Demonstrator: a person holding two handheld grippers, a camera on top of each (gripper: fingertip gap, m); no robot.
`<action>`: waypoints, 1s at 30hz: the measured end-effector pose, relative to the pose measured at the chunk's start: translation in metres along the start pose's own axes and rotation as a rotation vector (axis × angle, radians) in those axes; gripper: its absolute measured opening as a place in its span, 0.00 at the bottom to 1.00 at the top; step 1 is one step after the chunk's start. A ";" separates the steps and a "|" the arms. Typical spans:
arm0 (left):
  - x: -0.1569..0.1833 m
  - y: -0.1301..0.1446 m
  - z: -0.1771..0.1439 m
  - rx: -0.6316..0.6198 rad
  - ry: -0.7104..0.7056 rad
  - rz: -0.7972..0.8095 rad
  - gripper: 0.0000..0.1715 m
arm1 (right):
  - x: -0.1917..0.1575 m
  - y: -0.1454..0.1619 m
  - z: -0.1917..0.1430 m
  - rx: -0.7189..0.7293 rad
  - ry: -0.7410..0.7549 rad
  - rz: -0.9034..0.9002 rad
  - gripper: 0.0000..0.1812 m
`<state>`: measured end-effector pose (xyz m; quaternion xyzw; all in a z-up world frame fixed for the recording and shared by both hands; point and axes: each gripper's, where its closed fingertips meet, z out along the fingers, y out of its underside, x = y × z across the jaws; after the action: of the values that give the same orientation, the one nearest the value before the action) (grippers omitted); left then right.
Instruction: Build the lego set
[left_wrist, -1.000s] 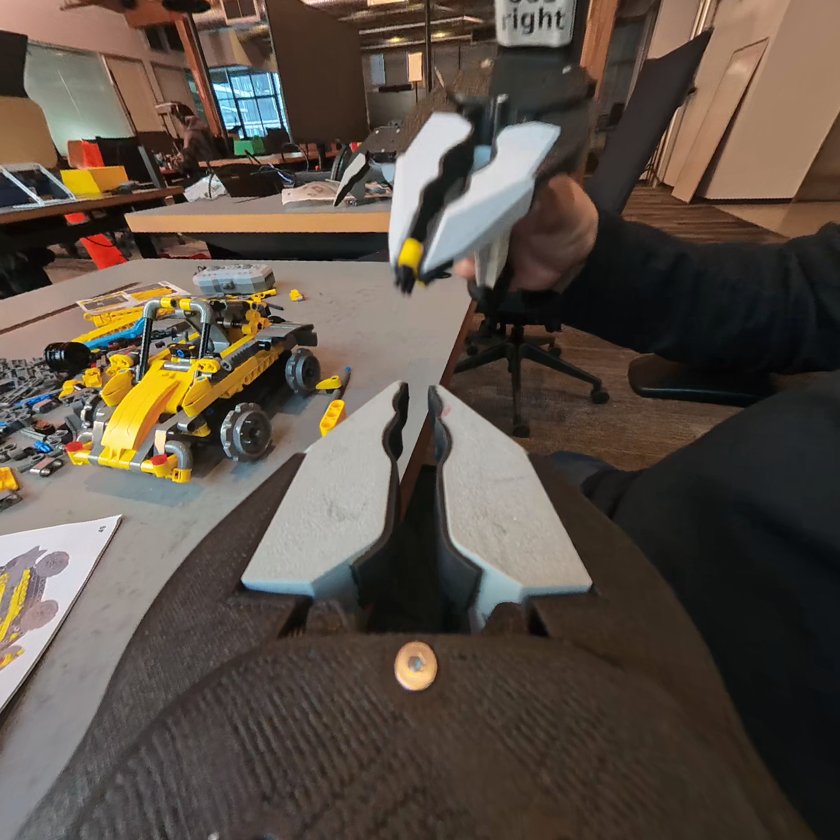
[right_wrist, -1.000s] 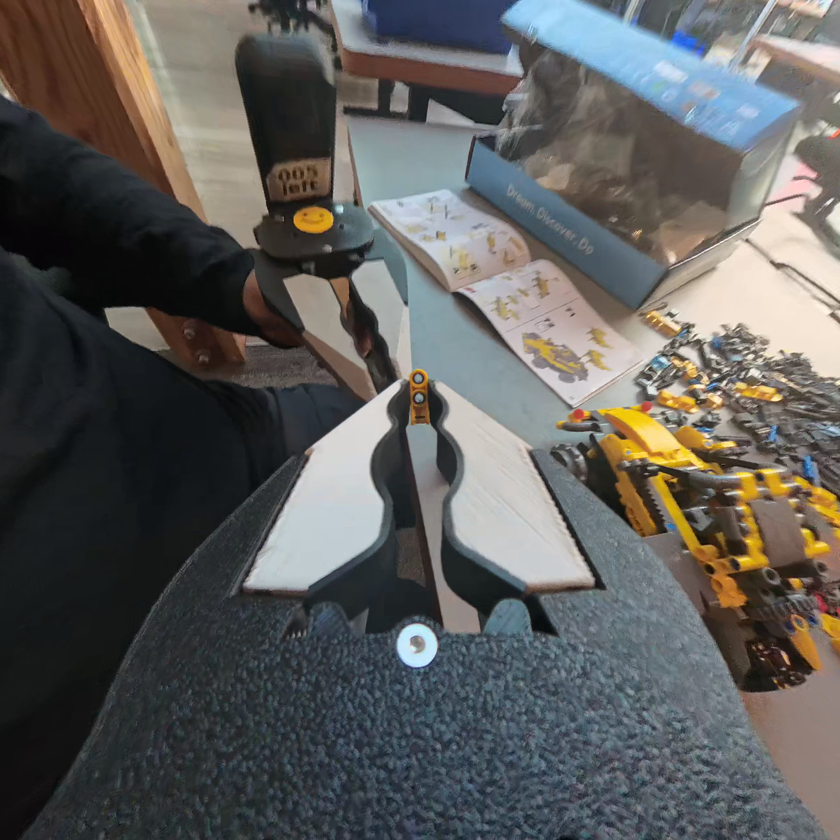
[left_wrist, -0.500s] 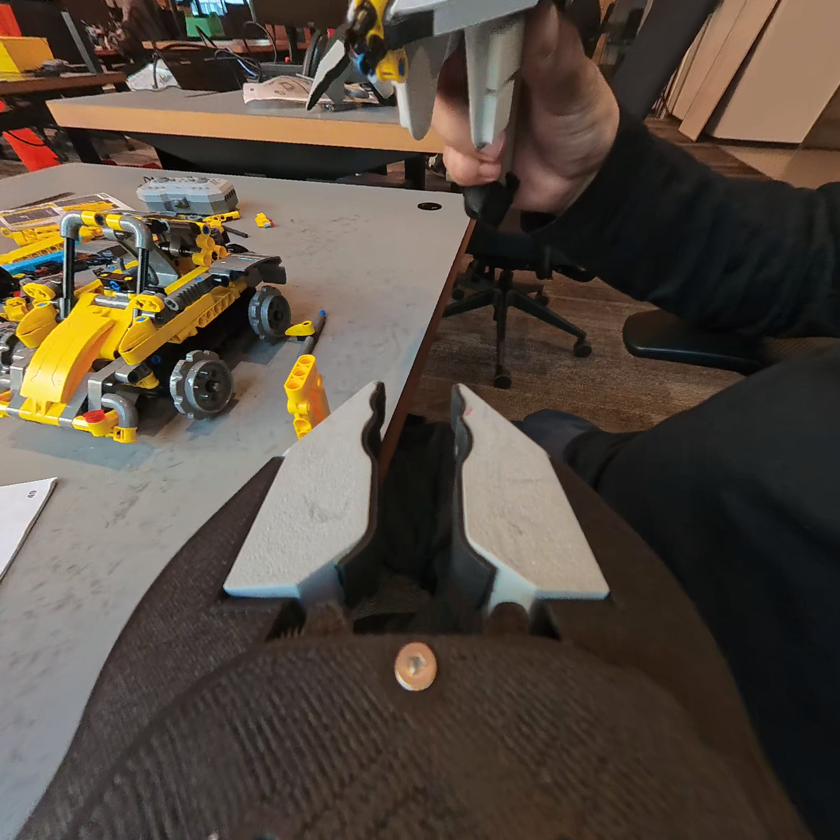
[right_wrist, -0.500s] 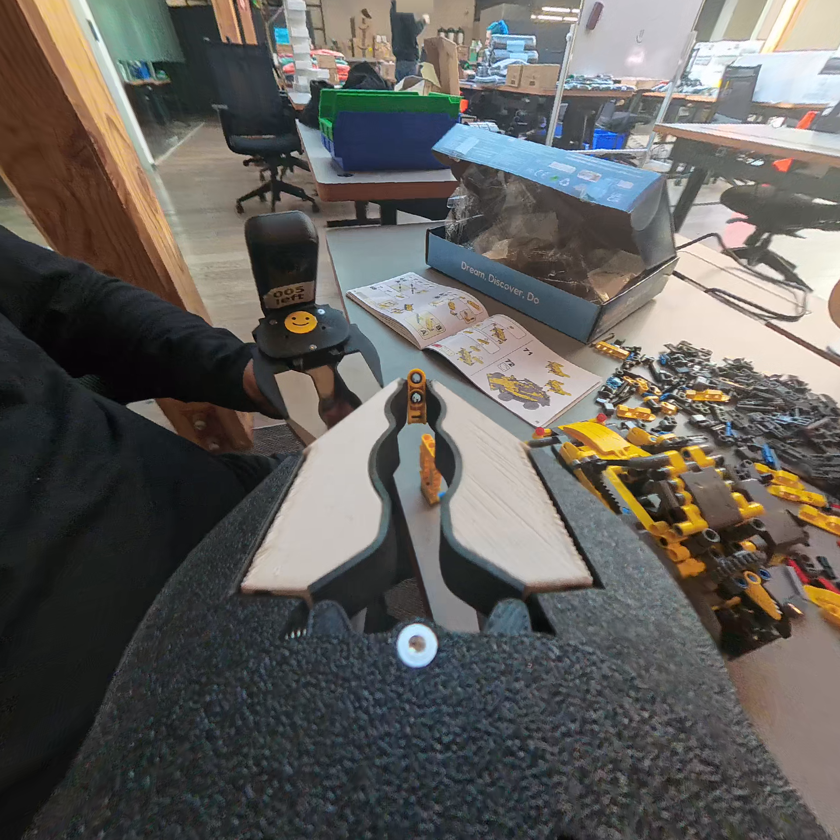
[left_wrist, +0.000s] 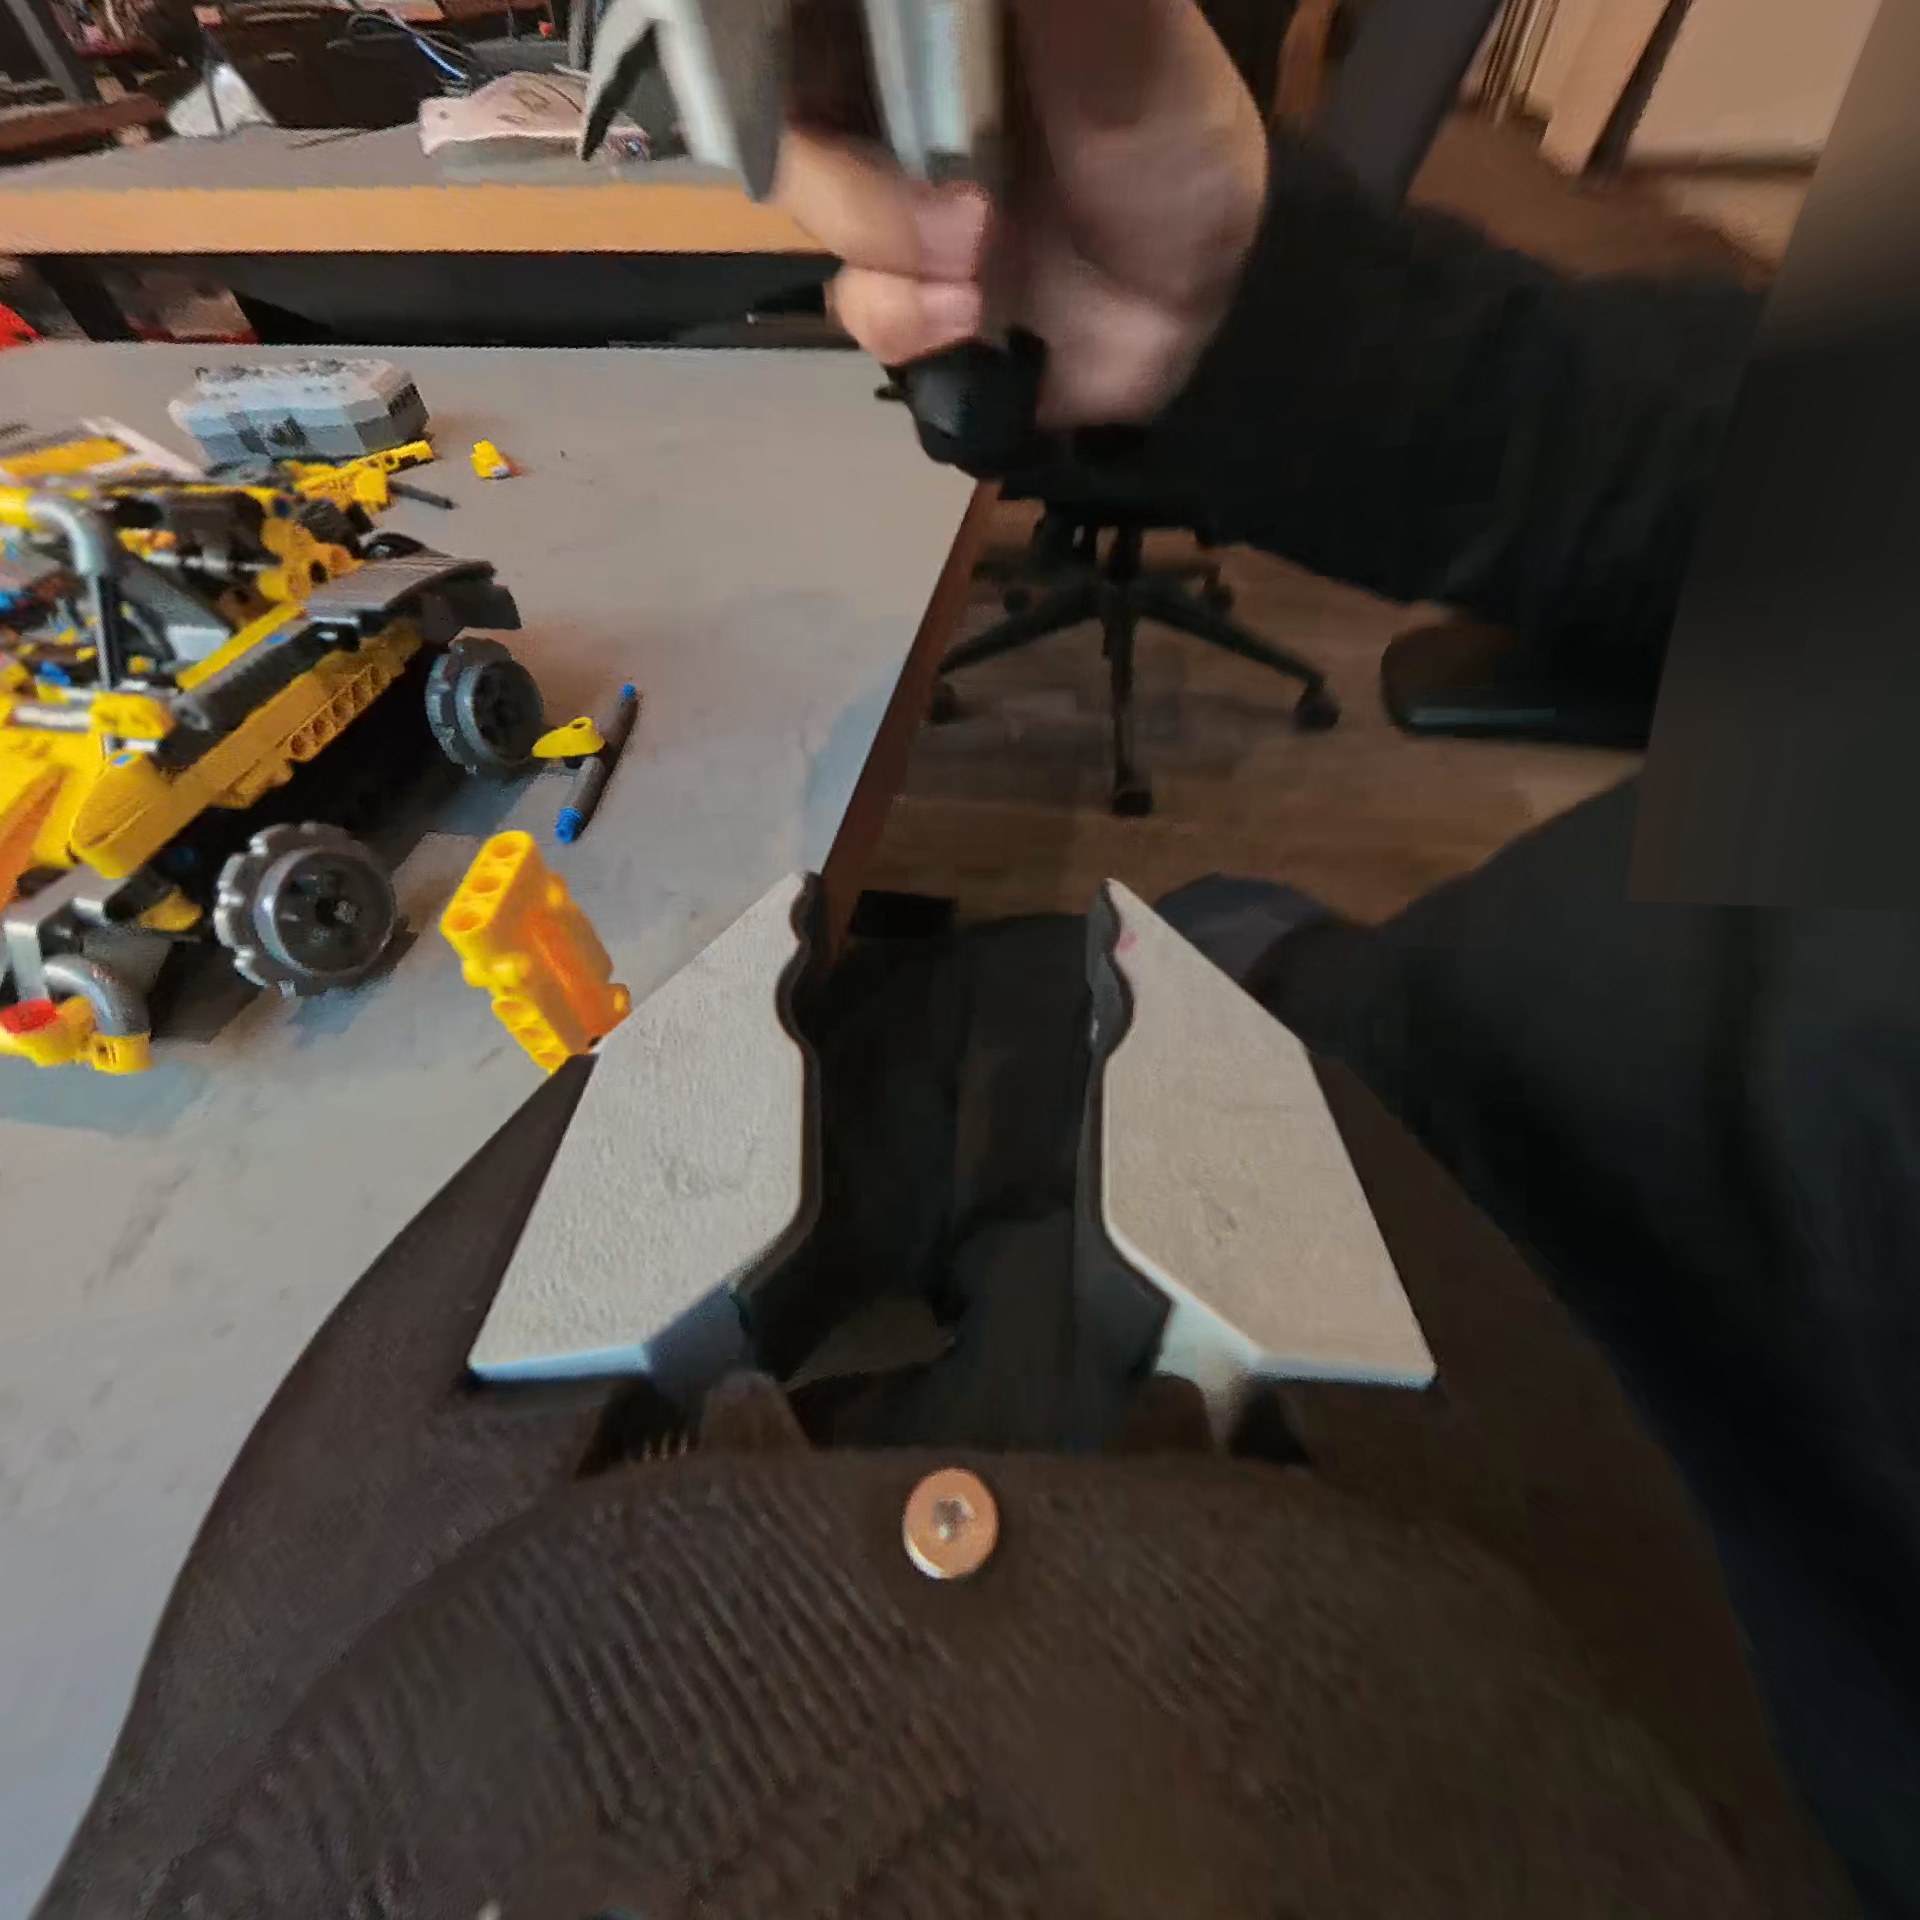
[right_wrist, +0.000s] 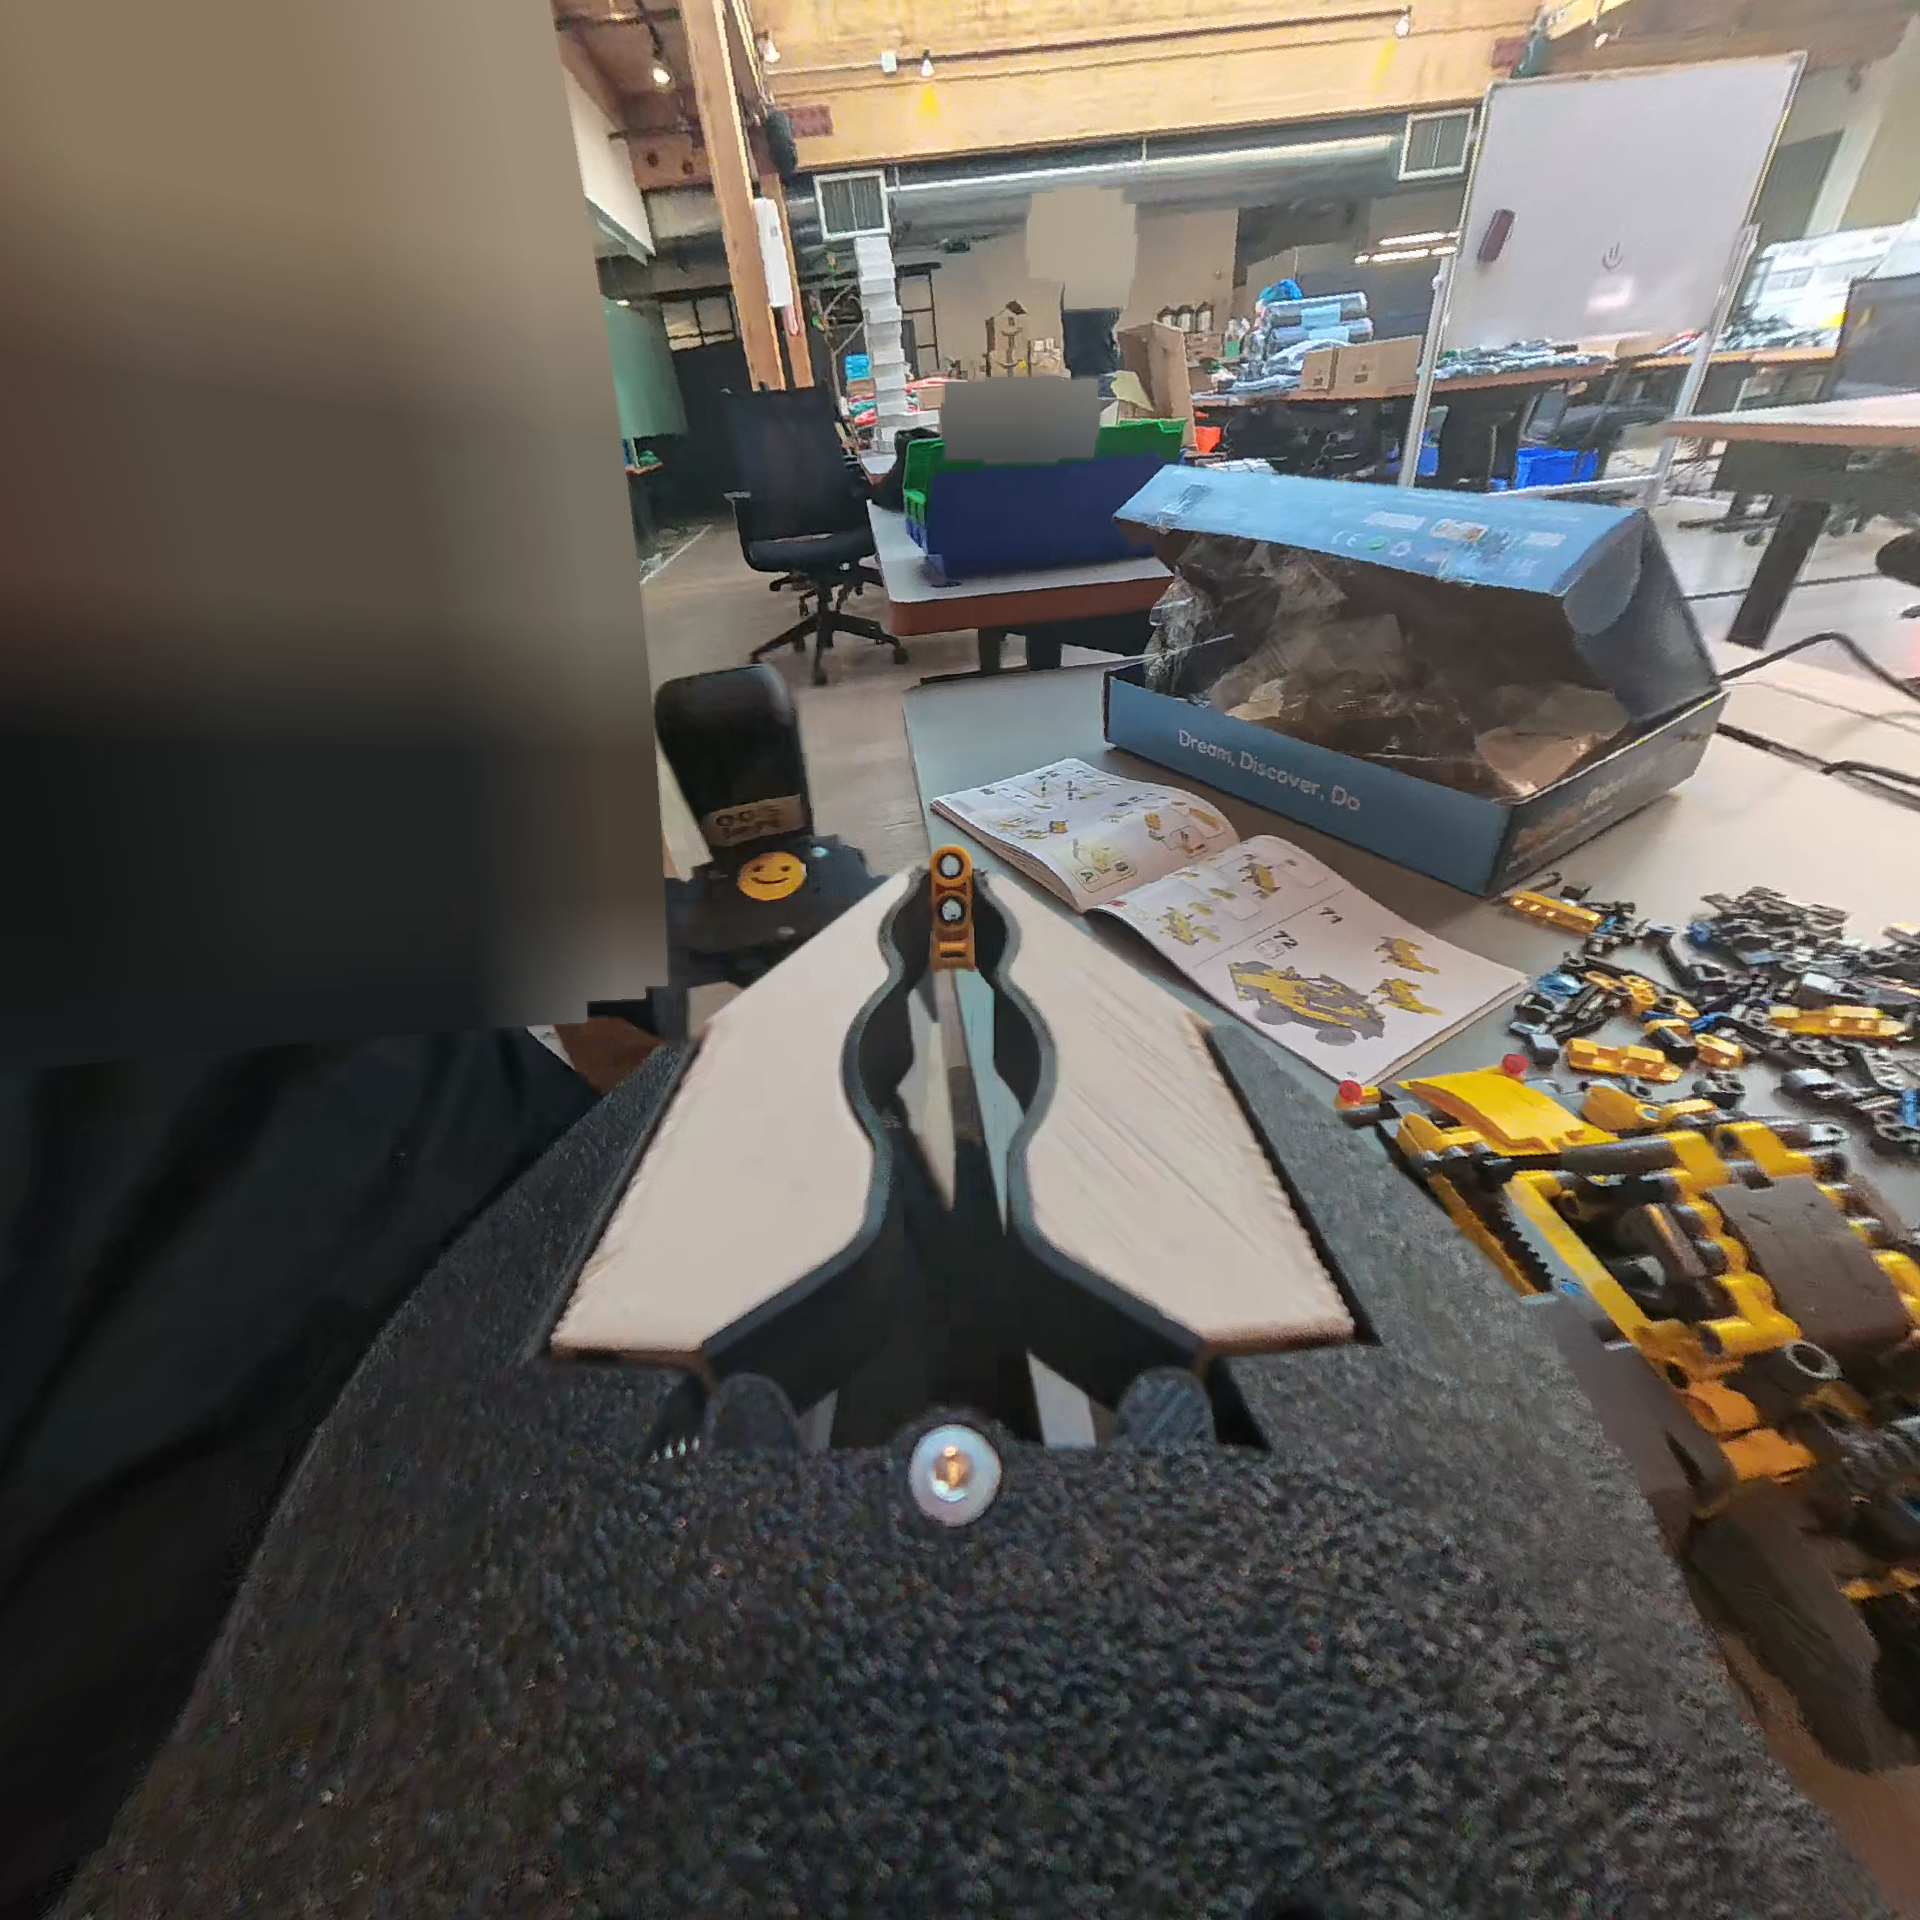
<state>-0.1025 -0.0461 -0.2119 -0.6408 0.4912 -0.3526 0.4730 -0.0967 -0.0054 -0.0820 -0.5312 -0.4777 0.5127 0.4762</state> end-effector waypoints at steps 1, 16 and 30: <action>0.003 0.005 0.003 -0.026 -0.012 0.057 0.27 | 0.005 0.004 0.000 -0.012 0.031 -0.021 0.04; -0.084 0.011 -0.057 -0.179 -0.201 0.065 0.15 | 0.047 0.082 0.016 -0.468 0.109 -0.009 0.04; -0.081 0.008 -0.012 -0.168 0.035 0.030 0.08 | 0.043 0.084 0.045 -0.531 -0.067 0.261 0.04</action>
<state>-0.1376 0.0278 -0.2145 -0.6646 0.5366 -0.3142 0.4143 -0.1393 0.0311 -0.1705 -0.6768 -0.5381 0.4442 0.2346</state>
